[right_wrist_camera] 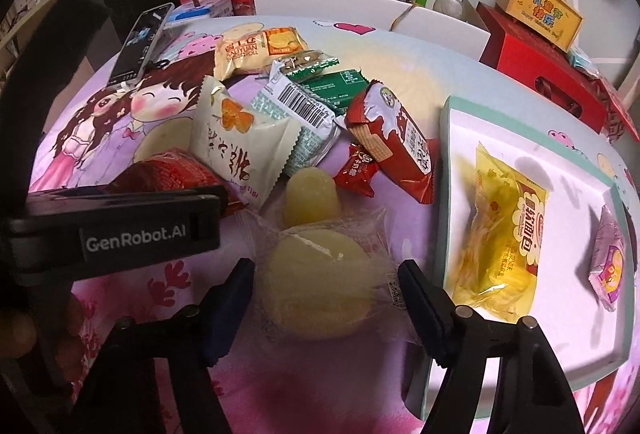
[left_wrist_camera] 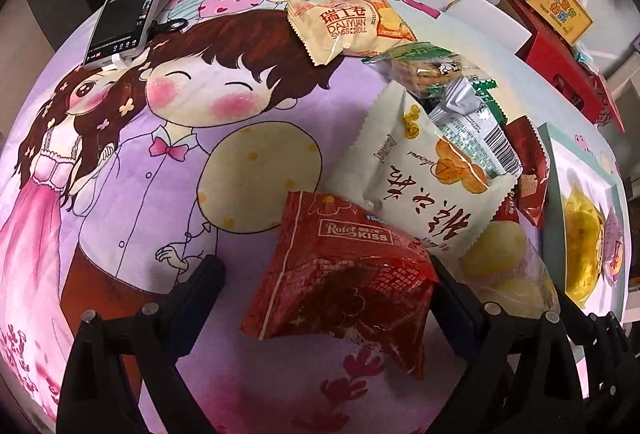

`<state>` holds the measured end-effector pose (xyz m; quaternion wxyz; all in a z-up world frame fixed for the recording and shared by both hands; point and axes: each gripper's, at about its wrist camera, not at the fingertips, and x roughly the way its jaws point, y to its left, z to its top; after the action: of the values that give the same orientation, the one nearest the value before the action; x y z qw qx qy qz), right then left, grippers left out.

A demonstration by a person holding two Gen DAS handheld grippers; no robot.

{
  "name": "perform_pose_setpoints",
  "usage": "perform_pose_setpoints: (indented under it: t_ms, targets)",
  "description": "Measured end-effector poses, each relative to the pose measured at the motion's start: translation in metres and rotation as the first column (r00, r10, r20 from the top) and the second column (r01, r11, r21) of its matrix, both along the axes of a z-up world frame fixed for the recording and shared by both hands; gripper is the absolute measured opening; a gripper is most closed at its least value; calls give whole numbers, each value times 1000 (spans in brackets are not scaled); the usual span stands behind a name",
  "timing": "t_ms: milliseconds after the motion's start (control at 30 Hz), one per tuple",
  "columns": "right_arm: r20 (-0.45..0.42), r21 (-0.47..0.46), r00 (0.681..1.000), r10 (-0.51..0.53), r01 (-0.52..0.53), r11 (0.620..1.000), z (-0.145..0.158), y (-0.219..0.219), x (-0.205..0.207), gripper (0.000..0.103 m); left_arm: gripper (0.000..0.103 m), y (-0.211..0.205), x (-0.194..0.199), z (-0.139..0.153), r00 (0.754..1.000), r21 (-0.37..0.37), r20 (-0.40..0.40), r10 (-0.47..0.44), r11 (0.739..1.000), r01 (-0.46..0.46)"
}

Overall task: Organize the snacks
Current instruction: 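Grasp the red Rotel Kiss bag with the left tool while the right tool grasps a wrapped cream bun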

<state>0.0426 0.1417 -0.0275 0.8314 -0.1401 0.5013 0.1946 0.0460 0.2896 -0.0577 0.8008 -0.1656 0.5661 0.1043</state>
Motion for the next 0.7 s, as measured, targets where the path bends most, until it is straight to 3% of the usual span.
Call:
perform_pose_setpoints:
  t_ms: [133,267,700]
  targets:
    - [7,-3,1000,-2,2,1000,0,0,0,73,69,-1,1,7,1000,-25,28,-3,1000,4]
    - [11,-5,1000,-2,2,1000,1,0,-1,71,60,0,1,11,999,-42,41,-6,999,8]
    - [48,16,999,-14,13,1000,16,-4,-3,69,54,3,-5,22,997,-49,74,-8,999,12]
